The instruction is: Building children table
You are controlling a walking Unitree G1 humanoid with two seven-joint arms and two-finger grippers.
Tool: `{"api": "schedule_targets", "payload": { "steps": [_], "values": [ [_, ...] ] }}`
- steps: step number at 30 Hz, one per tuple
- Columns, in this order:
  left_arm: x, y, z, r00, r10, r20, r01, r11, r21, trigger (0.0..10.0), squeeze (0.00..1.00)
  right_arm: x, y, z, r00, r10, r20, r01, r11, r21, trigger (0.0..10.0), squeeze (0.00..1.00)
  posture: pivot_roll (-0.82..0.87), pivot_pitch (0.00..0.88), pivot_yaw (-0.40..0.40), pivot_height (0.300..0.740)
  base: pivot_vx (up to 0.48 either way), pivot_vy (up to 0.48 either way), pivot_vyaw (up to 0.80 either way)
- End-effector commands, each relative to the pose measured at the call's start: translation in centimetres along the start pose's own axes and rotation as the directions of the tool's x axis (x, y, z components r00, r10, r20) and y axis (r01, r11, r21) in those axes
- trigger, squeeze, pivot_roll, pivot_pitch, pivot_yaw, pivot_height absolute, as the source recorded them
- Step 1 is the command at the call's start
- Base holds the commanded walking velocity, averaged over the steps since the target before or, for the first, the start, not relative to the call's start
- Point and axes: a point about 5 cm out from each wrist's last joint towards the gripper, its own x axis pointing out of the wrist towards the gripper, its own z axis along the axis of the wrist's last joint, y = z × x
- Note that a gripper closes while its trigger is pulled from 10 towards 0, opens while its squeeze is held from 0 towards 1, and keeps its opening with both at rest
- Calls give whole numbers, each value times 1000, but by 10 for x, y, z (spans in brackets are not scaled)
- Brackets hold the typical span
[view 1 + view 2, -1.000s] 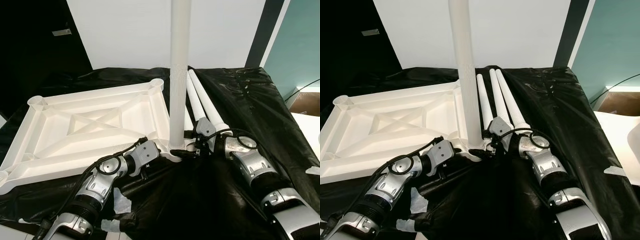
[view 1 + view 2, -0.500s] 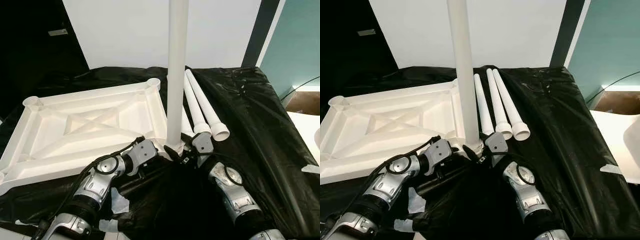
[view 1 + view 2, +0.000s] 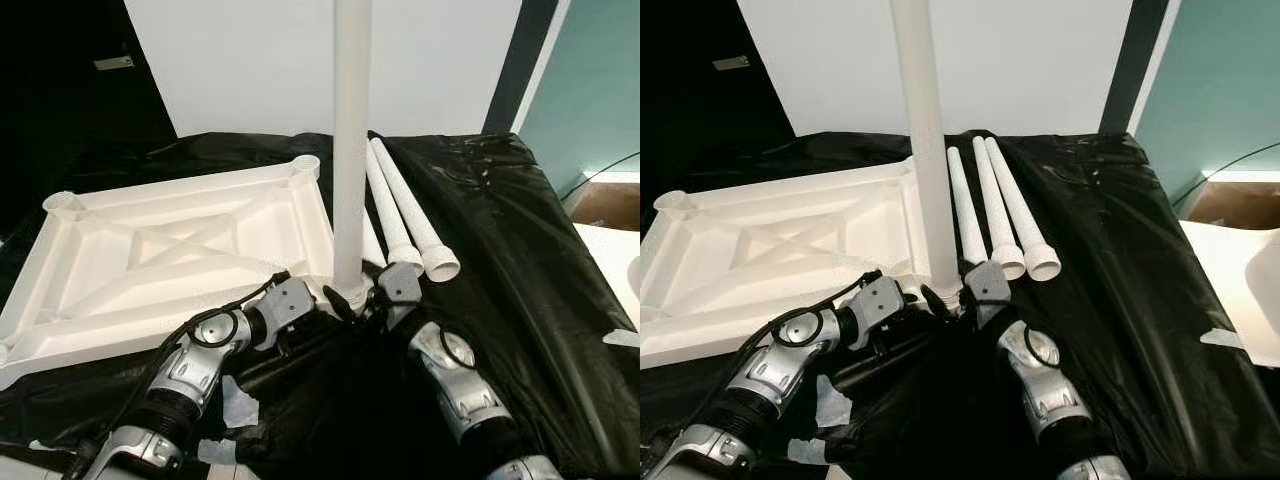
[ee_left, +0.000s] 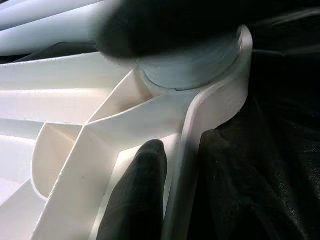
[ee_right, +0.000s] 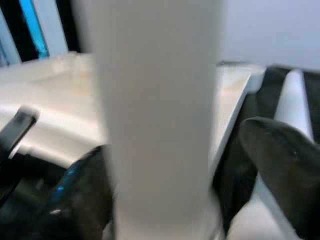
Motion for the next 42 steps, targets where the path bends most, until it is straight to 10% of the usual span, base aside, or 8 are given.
{"api": "schedule_targets", "payload": {
  "steps": [1, 2, 10, 11, 13, 25, 32, 42],
  "values": [
    [5, -29, -25, 988, -127, -87, 121, 990, -70, 10000, 0, 3, -10, 5, 1000, -13, 14, 13, 1000, -13, 10000, 1000, 65, 0, 34, 740, 0, 0, 0],
    [6, -29, -24, 988, -128, -88, 122, 990, -69, 10000, 0, 6, -12, 7, 999, 30, 15, -29, 999, -16, 10000, 0, 65, 0, 33, 740, 0, 0, 0],
    [7, -27, -24, 988, -127, -90, 121, 991, -65, 10000, 0, 14, -14, 10, 953, 301, -16, -301, 953, -4, 9569, 0, 66, 0, 35, 740, 0, 0, 0],
    [7, -26, -24, 988, -126, -91, 120, 991, -64, 10000, 0, 14, -15, 9, 936, 350, -38, -350, 937, 0, 4784, 0, 68, 0, 37, 740, 0, 0, 0],
    [7, -25, -24, 988, -124, -93, 119, 991, -62, 10000, 0, 13, -18, 7, 906, 418, -71, -418, 908, 17, 0, 0, 70, 0, 37, 740, 0, 0, 0],
    [3, -25, -27, 987, -122, -104, 116, 991, -61, 10000, 0, 10, -33, -6, 820, 541, -185, -527, 841, 123, 0, 0, 78, 0, 40, 740, 0, 0, 0],
    [2, -25, -28, 988, -118, -103, 113, 992, -61, 10000, 0, 5, -28, -3, 993, 109, -42, -104, 987, 124, 0, 0, 81, 0, 35, 740, 0, 0, 0],
    [2, -27, -29, 987, -125, -102, 119, 991, -63, 10000, 0, -10, -16, 0, 993, -121, 10, 120, 991, 65, 0, 0, 70, 0, 42, 740, 0, 0, 0]
  ]
}}
